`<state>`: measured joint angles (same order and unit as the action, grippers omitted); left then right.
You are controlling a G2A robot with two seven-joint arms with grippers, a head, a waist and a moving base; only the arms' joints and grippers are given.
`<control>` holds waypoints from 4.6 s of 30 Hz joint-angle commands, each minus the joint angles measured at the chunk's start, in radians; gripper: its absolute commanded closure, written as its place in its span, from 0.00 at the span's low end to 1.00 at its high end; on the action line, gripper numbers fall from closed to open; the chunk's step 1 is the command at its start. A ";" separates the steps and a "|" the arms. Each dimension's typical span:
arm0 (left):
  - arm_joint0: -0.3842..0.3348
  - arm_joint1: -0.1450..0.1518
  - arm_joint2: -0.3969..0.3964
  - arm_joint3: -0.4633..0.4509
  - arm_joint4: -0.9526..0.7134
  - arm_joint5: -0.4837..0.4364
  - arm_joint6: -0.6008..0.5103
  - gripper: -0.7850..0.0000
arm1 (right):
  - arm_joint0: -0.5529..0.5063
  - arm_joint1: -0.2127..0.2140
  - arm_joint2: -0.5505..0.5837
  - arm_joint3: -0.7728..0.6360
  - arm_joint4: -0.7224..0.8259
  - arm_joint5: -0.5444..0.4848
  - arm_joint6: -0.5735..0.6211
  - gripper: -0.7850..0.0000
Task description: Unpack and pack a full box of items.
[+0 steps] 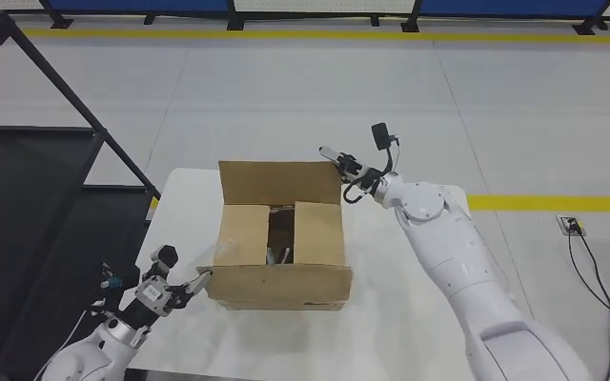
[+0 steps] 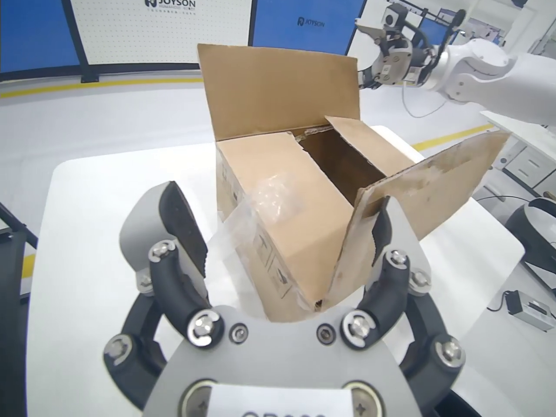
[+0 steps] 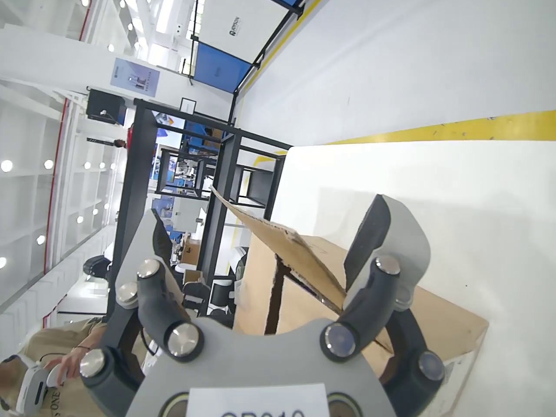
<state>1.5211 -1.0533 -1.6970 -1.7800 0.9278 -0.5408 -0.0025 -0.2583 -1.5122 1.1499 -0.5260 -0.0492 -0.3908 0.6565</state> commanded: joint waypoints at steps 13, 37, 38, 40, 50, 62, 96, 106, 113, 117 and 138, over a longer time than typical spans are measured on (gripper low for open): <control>-0.071 -0.008 0.067 0.040 0.071 0.089 -0.028 0.00 | -0.113 0.062 0.085 -0.326 0.070 0.095 0.317 0.00; -0.157 -0.021 0.152 0.110 0.132 0.167 -0.046 0.00 | -0.129 0.037 -0.066 -0.405 0.178 0.670 0.391 0.00; -0.158 -0.022 0.155 0.109 0.134 0.174 -0.044 0.00 | -0.133 0.037 -0.066 -0.407 0.188 0.669 0.403 0.00; -0.158 -0.023 0.161 0.107 0.131 0.179 -0.044 0.00 | -0.141 0.040 -0.064 -0.419 0.189 0.668 0.405 0.00; -0.177 -0.030 0.183 0.118 0.125 0.208 -0.050 0.00 | -0.238 0.060 -0.076 -0.553 0.140 0.663 0.402 0.00; -0.063 -0.025 -0.087 0.226 -0.312 0.160 0.026 0.00 | -0.293 0.079 -0.076 -0.615 0.063 0.499 0.355 0.00; -0.146 -0.030 0.132 0.561 0.668 0.409 0.658 0.00 | -0.311 0.091 -0.086 -0.636 0.081 0.490 0.349 0.00; -0.165 -0.032 0.176 0.541 0.807 0.491 0.641 0.00 | -0.307 0.095 -0.100 -0.647 0.075 0.505 0.349 0.00; -0.226 -0.038 0.198 0.578 0.818 0.491 0.584 0.04 | -0.300 0.096 -0.109 -0.646 0.077 0.513 0.344 0.00; -0.250 -0.040 0.214 0.594 0.849 0.500 0.565 0.59 | -0.297 0.096 -0.114 -0.646 0.079 0.517 0.341 0.00; -0.263 -0.044 0.211 0.631 0.843 0.526 0.578 1.00 | -0.280 0.097 -0.136 -0.626 0.096 0.518 0.335 0.00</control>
<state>1.2557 -1.0972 -1.4837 -1.1482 1.7733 -0.0149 0.5746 -0.5410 -1.4144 1.0159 -1.1556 0.0446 0.1284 0.9916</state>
